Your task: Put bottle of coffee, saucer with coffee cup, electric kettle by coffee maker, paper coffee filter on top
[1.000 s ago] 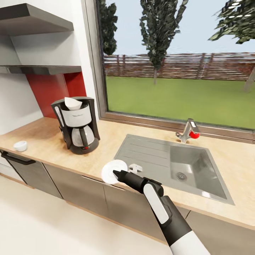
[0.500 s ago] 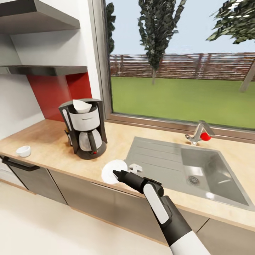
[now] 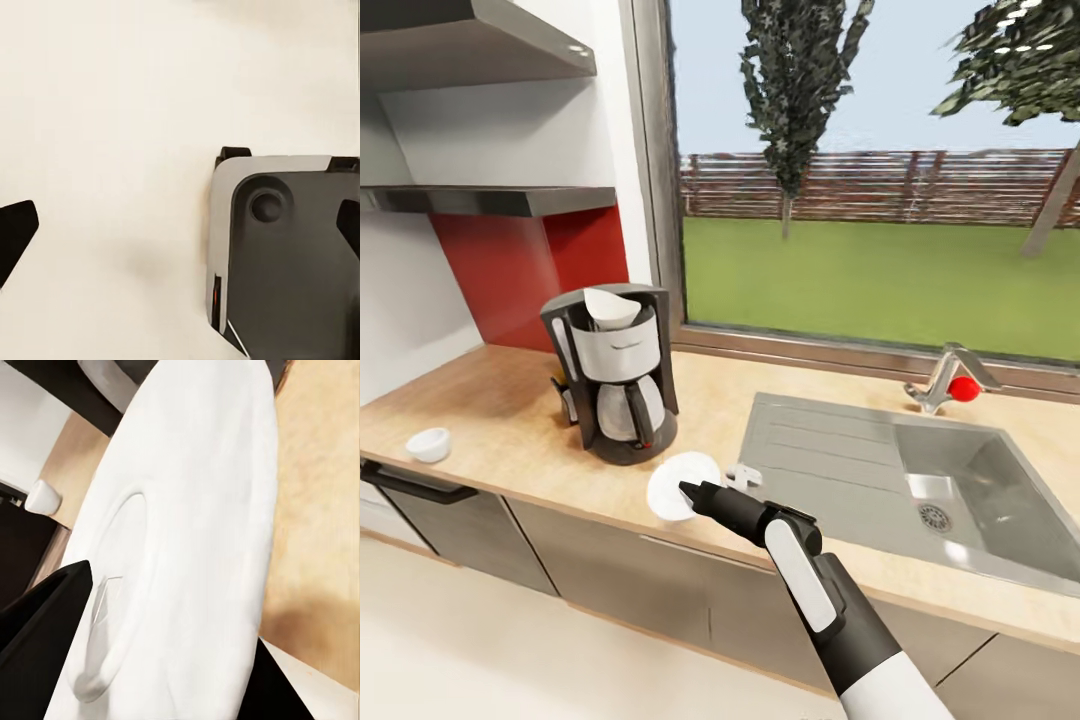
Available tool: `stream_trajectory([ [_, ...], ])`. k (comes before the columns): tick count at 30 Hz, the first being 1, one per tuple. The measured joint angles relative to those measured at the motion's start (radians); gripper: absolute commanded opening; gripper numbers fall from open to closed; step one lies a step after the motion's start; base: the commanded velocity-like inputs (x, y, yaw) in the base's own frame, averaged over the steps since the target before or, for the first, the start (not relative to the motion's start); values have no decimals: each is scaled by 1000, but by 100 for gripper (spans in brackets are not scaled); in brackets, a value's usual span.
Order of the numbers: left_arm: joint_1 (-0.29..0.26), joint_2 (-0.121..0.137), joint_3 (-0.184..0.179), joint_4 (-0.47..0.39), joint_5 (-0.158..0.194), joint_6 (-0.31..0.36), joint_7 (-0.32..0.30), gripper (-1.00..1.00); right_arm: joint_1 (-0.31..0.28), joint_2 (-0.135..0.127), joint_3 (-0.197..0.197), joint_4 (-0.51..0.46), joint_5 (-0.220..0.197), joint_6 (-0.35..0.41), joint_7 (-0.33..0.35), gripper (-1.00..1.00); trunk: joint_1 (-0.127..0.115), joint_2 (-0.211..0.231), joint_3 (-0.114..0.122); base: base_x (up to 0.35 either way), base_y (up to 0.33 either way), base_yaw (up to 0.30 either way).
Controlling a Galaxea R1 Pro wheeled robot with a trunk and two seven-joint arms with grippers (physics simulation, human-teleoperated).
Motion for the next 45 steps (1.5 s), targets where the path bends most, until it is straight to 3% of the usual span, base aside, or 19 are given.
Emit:
stream_trajectory([
  [21,0,1,-3,5,1,-1,1,100,0,0,0,4,3,0,-4,-100,0,0,0,15,10,-74],
  [30,1,-1,-1,29,-1,-2,2,100,0,0,0,4,7,0,-93,-100,0,0,0,152,128,0],
  [45,1,-1,0,31,-1,-2,2,100,0,0,-1,32,7,0,-98,-100,0,0,0,21,24,0],
])
